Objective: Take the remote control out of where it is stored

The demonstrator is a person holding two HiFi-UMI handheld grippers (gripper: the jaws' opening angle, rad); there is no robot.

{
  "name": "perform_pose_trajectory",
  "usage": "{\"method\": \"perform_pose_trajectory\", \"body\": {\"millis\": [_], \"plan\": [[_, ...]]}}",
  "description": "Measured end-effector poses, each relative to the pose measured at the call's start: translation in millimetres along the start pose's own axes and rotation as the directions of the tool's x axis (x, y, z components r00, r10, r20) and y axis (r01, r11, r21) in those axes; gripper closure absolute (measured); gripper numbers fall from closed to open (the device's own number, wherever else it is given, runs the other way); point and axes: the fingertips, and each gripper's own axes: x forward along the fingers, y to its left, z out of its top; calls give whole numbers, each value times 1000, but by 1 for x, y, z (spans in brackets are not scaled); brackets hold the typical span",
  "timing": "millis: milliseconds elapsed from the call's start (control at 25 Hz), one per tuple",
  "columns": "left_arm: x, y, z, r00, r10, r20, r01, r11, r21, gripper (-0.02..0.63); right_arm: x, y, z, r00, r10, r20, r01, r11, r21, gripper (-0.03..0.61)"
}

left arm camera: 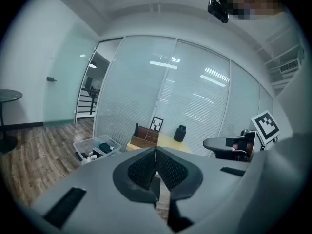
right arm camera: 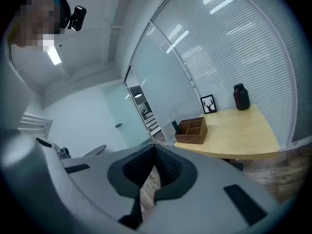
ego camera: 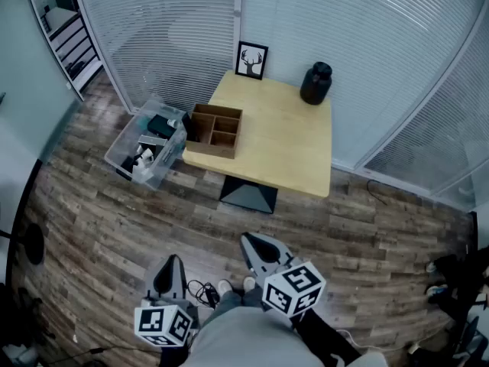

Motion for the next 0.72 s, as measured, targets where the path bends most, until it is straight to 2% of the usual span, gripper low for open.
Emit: {"method": "perform_pose_trajectory", "body": {"millis": [720], "plan": [[-9, 17, 3, 1000, 8, 1, -8, 1000, -5, 604, 11, 9, -4, 1000, -22, -9, 22, 1000, 6, 574]]}}
